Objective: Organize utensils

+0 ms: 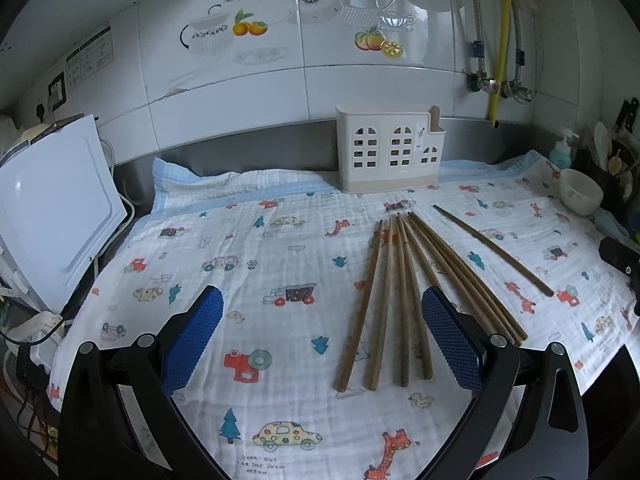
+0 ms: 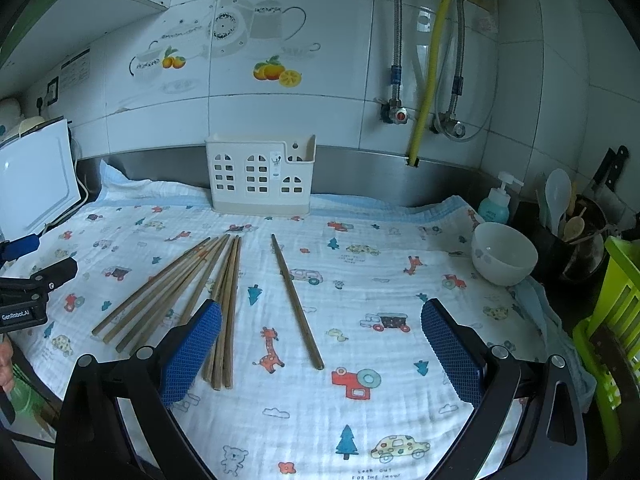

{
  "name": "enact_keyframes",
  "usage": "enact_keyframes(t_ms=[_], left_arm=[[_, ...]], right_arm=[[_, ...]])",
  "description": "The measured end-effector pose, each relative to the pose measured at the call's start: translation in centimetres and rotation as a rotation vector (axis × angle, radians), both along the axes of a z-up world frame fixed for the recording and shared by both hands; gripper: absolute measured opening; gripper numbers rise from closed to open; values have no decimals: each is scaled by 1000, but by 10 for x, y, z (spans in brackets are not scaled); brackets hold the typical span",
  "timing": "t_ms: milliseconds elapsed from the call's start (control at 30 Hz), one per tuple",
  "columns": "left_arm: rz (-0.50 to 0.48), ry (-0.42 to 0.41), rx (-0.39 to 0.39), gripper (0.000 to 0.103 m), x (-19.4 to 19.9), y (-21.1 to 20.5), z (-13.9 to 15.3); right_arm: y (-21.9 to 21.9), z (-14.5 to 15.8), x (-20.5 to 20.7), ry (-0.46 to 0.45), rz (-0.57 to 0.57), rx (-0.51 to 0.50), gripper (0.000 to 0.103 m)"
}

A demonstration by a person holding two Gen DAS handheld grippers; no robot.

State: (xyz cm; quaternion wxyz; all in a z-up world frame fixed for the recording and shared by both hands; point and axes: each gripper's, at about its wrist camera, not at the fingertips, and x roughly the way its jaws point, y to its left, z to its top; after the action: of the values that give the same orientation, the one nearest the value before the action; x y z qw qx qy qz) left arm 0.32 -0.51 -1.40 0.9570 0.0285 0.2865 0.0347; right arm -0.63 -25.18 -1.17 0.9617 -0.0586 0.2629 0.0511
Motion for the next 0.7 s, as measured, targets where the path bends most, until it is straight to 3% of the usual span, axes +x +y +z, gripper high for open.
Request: enact_keyframes(t_ms=[700], left_arm=[[-14,36,23,98,7,-3,-10]], right_arm=[[1,-11,4,29,21,7,97]])
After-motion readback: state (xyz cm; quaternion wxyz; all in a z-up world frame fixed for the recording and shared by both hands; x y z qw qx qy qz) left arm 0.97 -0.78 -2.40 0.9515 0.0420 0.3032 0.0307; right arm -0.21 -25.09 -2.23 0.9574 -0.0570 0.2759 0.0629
